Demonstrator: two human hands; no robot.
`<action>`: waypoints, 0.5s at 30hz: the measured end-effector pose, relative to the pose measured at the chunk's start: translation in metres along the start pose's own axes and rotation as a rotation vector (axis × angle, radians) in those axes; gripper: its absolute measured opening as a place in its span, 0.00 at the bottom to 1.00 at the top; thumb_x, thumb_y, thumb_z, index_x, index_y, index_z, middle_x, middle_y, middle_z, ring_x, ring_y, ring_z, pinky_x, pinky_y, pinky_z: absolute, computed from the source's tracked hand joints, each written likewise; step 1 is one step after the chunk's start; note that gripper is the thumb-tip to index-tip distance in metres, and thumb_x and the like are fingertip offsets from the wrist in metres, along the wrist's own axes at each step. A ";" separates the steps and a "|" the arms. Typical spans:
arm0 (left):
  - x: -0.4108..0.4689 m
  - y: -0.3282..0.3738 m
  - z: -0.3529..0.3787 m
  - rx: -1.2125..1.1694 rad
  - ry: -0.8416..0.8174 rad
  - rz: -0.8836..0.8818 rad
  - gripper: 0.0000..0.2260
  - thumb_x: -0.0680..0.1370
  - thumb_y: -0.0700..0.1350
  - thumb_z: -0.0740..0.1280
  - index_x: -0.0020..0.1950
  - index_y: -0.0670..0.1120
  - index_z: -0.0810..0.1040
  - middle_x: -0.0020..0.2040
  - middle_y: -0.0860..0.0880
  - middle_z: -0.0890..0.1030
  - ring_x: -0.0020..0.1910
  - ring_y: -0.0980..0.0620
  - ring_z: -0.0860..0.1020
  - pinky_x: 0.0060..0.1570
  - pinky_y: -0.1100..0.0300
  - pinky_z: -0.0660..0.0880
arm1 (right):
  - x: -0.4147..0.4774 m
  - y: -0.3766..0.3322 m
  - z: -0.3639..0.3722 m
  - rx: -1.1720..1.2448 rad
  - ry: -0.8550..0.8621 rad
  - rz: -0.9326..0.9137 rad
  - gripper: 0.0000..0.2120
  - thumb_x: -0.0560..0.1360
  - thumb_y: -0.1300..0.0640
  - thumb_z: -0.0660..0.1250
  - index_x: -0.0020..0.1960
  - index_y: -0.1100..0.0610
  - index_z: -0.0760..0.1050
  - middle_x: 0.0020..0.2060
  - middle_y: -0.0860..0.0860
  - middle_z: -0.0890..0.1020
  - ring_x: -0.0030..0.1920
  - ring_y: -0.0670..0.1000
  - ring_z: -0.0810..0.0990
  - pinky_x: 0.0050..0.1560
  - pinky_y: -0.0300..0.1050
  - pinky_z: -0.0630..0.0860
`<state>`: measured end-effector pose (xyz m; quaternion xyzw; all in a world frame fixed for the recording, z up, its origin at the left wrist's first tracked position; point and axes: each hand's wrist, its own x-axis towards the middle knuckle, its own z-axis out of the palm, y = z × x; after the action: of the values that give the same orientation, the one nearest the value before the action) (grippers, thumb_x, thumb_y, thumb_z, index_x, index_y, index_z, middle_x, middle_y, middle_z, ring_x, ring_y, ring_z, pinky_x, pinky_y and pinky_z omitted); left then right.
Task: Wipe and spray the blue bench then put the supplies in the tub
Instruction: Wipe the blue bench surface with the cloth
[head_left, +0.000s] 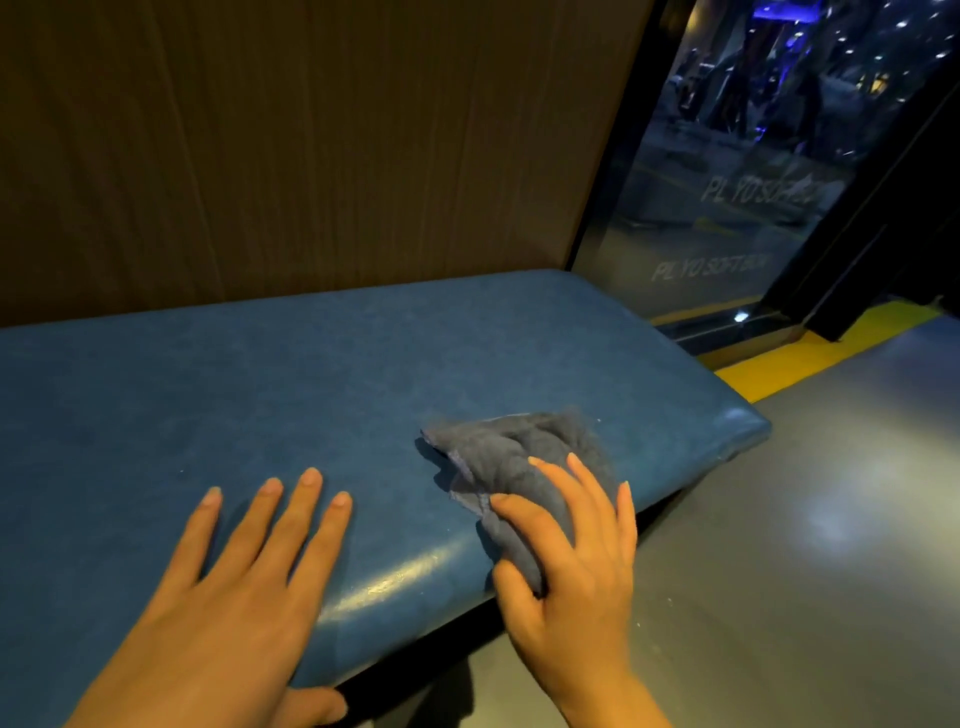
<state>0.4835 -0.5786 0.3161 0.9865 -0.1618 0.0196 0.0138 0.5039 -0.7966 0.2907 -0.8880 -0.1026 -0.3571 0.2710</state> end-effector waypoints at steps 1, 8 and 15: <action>0.001 0.000 0.000 -0.004 -0.003 0.001 0.73 0.38 0.71 0.63 0.78 0.46 0.41 0.64 0.42 0.69 0.60 0.43 0.67 0.74 0.53 0.36 | 0.002 0.009 -0.003 -0.023 -0.025 -0.054 0.15 0.65 0.53 0.63 0.50 0.45 0.75 0.58 0.52 0.80 0.67 0.54 0.69 0.73 0.59 0.52; 0.003 0.007 0.001 0.063 0.121 0.003 0.77 0.33 0.68 0.68 0.78 0.43 0.44 0.60 0.36 0.78 0.53 0.34 0.80 0.75 0.52 0.36 | 0.033 0.089 -0.030 -0.133 -0.024 0.108 0.14 0.67 0.53 0.61 0.49 0.53 0.80 0.59 0.59 0.79 0.66 0.57 0.68 0.69 0.66 0.56; 0.006 0.009 0.001 0.091 0.082 -0.044 0.64 0.30 0.67 0.70 0.62 0.37 0.67 0.61 0.37 0.71 0.46 0.31 0.83 0.75 0.54 0.35 | 0.048 0.094 -0.032 -0.116 -0.016 0.311 0.20 0.68 0.49 0.57 0.55 0.53 0.78 0.63 0.57 0.75 0.68 0.59 0.68 0.65 0.69 0.66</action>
<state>0.4858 -0.5892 0.3153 0.9878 -0.1384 0.0669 -0.0238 0.5556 -0.8937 0.3049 -0.9101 0.0548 -0.3092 0.2704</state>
